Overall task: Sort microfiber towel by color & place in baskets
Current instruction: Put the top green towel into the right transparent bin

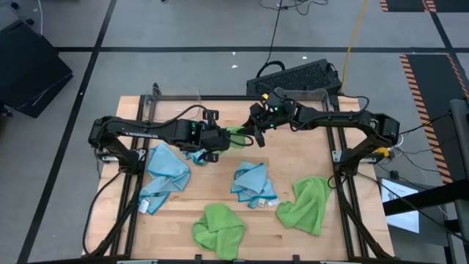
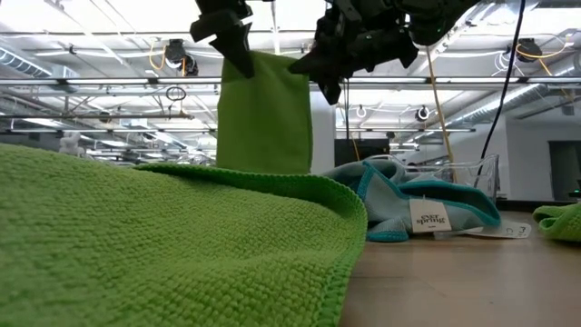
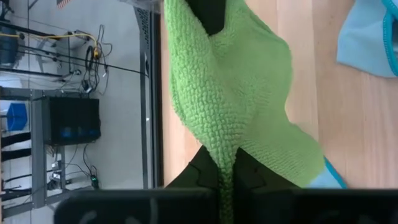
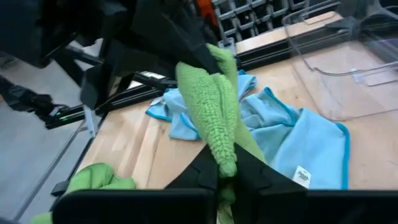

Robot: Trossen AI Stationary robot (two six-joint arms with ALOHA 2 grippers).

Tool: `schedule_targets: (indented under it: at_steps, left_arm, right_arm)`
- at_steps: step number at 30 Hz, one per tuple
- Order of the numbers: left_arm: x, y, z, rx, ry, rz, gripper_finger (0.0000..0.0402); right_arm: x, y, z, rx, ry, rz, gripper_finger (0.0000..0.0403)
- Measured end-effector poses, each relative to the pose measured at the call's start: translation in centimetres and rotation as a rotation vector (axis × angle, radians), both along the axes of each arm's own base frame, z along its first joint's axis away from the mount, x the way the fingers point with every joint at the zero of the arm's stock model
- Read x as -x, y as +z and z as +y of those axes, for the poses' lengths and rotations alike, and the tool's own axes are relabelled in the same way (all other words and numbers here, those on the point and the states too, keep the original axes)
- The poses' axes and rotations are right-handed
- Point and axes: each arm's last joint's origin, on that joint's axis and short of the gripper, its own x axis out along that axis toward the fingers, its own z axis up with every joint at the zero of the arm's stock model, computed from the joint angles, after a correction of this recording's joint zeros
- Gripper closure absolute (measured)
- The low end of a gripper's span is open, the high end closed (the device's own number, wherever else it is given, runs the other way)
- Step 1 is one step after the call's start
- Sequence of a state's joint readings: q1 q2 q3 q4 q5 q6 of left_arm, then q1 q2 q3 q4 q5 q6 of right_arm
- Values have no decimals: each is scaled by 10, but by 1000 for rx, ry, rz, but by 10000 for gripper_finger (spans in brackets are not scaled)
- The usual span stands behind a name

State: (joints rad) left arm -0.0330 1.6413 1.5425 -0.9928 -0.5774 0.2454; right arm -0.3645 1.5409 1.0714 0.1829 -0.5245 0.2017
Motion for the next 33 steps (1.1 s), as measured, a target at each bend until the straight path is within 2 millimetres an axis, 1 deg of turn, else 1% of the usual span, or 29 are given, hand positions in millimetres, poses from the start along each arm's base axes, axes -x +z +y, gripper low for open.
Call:
schedule_targets:
  at_steps: [5, 9, 12, 17, 21, 24, 27, 30, 31, 33]
  left_arm:
    - [0, 0, 0, 24, 41, -33, 388]
    - [-2, 1, 0, 85, 116, -111, 374]
    - [-5, 2, 0, 131, 186, -194, 339]
    - [-5, 18, 0, 200, 258, -388, 249]
    - [7, 39, 5, 281, 336, -542, 182]
    - [26, 57, 12, 335, 408, -635, 152]
    - [46, 74, 21, 363, 459, -715, 140]
    - [58, 87, 33, 420, 461, -780, 138]
    - [62, 88, 37, 456, 455, -772, 138]
    - [63, 92, 45, 531, 444, -804, 137]
  right_arm:
    - [6, 11, 0, 22, -27, -27, 398]
    - [16, 24, -3, 45, -69, -55, 400]
    - [23, 32, -4, 50, -85, -64, 400]
    - [36, 44, -4, 69, -105, -73, 401]
    - [52, 57, -4, 102, -142, -81, 402]
    - [66, 67, -5, 113, -161, -85, 402]
    - [80, 74, -3, 110, -180, -74, 402]
    - [92, 82, 0, 115, -198, -76, 402]
    - [95, 84, 1, 120, -207, -79, 402]
    - [101, 89, 3, 134, -215, -94, 402]
